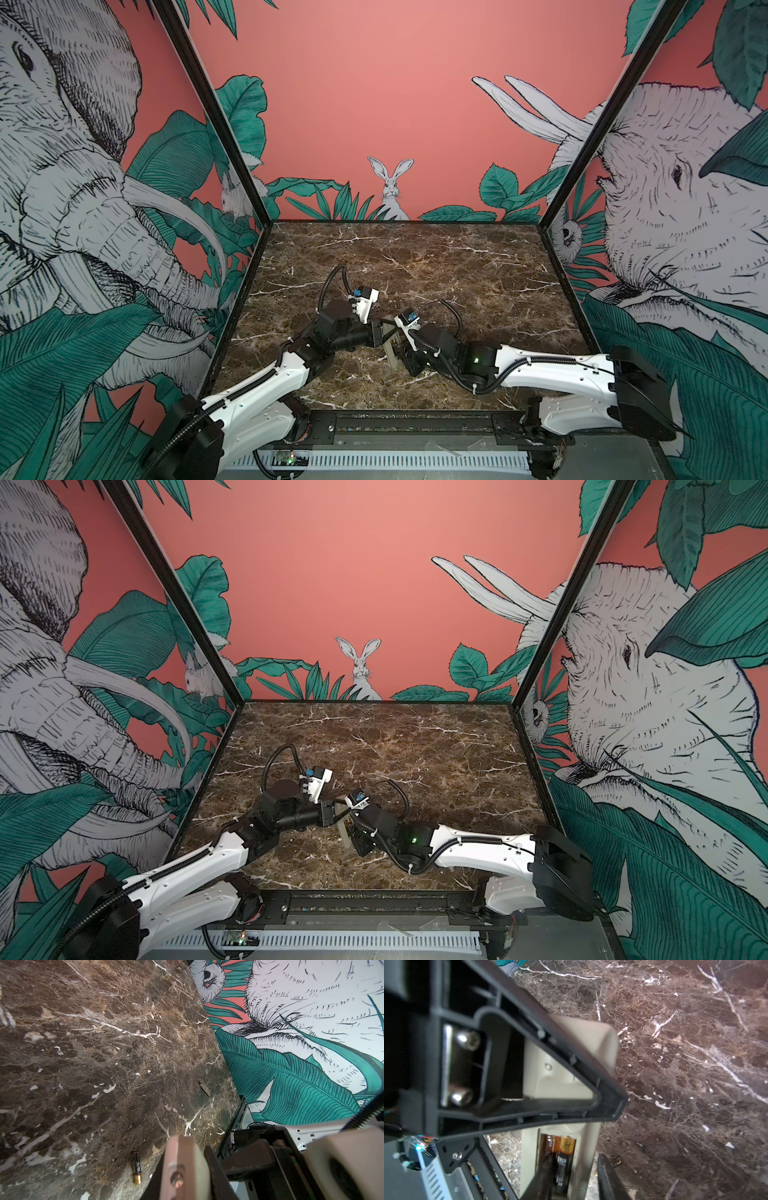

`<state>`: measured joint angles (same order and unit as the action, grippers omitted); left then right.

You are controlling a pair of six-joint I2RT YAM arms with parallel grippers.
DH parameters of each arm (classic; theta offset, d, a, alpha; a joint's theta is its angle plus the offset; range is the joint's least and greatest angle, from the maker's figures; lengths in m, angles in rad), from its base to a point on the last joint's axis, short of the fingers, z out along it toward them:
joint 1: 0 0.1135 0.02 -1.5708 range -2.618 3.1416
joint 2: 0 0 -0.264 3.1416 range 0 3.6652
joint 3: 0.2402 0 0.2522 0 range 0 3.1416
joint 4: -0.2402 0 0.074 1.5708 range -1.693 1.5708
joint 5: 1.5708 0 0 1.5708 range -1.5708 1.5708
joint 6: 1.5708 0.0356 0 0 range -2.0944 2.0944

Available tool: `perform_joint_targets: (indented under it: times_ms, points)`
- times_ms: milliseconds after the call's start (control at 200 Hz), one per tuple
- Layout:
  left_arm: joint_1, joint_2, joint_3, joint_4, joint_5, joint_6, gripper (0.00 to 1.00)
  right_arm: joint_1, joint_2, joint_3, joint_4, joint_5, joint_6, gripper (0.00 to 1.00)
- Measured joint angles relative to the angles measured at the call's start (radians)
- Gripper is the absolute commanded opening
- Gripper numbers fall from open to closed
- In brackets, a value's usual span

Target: Load the batteries into the remote control

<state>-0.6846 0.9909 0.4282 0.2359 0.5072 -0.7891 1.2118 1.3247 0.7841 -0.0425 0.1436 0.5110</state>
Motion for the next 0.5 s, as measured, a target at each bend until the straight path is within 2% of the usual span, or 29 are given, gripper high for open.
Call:
perform_joint_targets:
  times_ms: [155,500]
  points:
    - [0.000,-0.002,-0.002,-0.008,0.004,0.001,0.00,0.000,-0.011,0.000,-0.015,-0.004,-0.023,0.61]
    - [0.016,-0.023,-0.029,-0.038,-0.045,0.013,0.00,0.058,-0.179,-0.023,-0.017,-0.035,-0.099,0.65]
